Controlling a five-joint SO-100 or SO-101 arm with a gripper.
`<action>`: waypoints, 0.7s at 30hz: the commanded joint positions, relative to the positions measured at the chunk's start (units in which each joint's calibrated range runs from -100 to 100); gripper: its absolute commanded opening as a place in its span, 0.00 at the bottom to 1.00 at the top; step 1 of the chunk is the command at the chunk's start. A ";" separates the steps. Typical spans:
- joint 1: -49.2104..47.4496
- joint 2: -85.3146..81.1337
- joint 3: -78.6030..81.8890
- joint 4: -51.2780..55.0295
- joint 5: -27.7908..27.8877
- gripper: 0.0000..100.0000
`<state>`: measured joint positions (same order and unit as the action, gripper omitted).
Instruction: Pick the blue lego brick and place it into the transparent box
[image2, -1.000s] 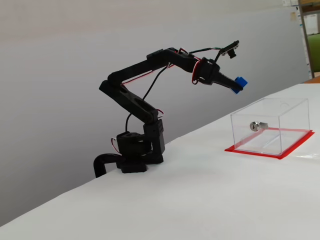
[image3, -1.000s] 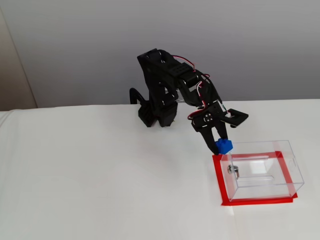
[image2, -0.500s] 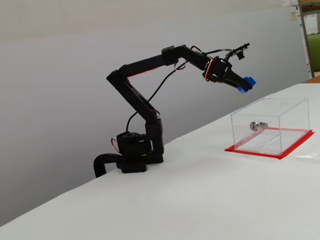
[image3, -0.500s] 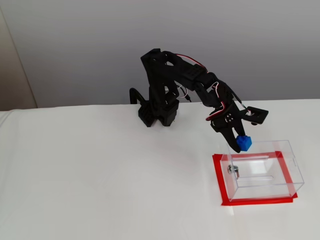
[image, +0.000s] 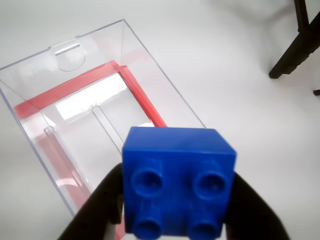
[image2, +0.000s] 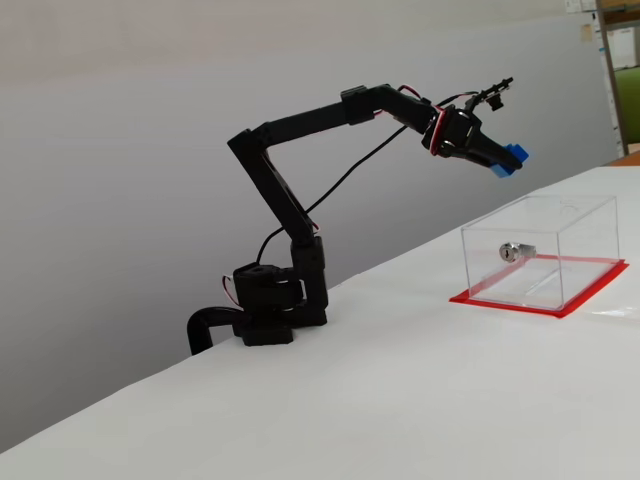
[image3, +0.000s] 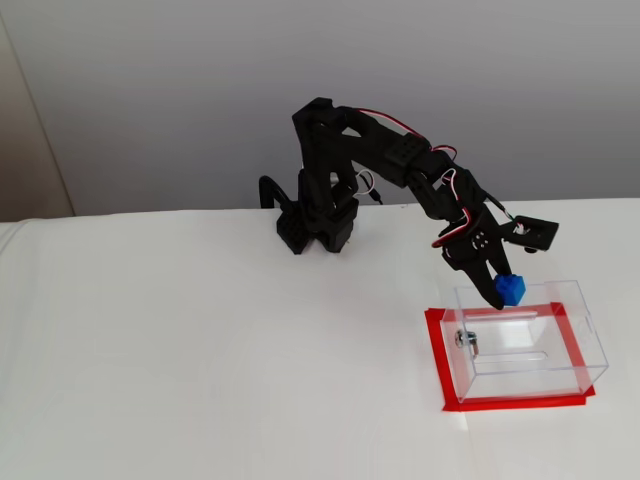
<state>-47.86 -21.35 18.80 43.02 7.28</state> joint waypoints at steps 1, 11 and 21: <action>-0.31 1.12 -6.05 -1.07 -0.23 0.11; -1.19 12.23 -16.81 -0.28 -0.23 0.10; -2.08 13.59 -17.08 -0.28 -0.23 0.11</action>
<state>-49.57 -7.32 5.56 43.02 7.33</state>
